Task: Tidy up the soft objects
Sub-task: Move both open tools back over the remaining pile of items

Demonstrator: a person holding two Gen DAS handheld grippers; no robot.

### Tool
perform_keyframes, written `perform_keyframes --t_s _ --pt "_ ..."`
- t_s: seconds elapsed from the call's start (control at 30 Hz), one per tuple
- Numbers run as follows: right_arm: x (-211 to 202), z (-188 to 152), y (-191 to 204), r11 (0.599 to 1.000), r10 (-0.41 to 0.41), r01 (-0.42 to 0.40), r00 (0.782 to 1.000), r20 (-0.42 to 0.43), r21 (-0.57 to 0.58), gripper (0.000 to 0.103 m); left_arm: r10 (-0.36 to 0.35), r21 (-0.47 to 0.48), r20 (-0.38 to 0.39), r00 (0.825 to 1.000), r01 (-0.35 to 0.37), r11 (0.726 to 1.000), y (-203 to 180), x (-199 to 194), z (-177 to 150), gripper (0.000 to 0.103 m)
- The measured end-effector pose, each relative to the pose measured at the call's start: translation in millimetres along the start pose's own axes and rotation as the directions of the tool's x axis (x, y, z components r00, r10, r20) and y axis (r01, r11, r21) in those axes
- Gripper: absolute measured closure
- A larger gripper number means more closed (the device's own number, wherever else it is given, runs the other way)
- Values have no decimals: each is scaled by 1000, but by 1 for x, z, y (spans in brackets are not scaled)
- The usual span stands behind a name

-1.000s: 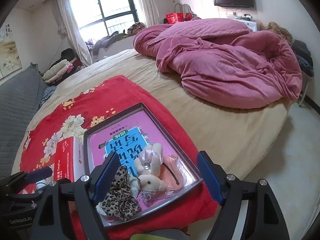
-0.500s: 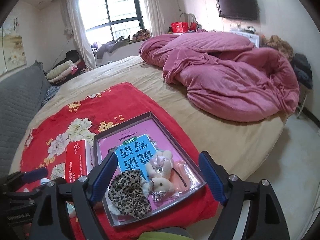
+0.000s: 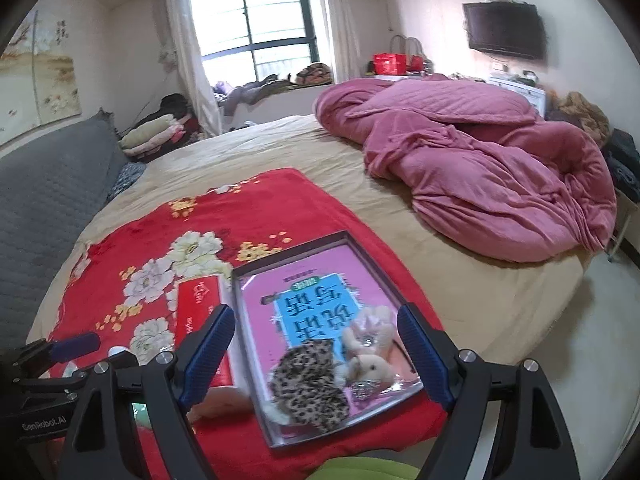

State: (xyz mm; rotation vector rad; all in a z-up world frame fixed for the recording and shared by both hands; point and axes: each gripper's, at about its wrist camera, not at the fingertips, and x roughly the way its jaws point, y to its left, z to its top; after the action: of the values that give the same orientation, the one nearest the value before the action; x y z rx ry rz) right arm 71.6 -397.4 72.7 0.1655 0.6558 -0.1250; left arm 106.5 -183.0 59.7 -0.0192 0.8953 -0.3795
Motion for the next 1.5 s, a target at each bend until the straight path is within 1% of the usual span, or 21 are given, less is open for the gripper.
perform_keyframes --t_s 0.37,0.6,0.83,0.9,1.07,1.23,1.5 --pt "-13 4 42 996 58 -57 998 16 -68 20 35 -47 21 999 -34 998 37 -27 -7 25" --pt "-19 4 68 988 118 -117 993 2 -100 20 81 -100 43 996 -77 992 76 -53 -13 25" --pt "-20 -1 103 973 179 -181 984 -25 -146 20 163 -175 53 985 -151 973 129 -81 -23 25" --pt "-19 -3 114 965 203 -207 978 -39 -163 20 181 -196 49 982 -169 966 144 -88 -28 25" --pt "-21 -12 141 943 259 -268 963 -70 -198 20 216 -226 39 976 -202 953 168 -98 -42 25" --pt "-20 -23 161 927 282 -297 954 -100 -228 20 228 -259 19 973 -216 941 184 -100 -57 25" --pt "-12 -40 185 906 294 -326 944 -153 -272 20 248 -314 -30 968 -244 917 213 -99 -88 25"
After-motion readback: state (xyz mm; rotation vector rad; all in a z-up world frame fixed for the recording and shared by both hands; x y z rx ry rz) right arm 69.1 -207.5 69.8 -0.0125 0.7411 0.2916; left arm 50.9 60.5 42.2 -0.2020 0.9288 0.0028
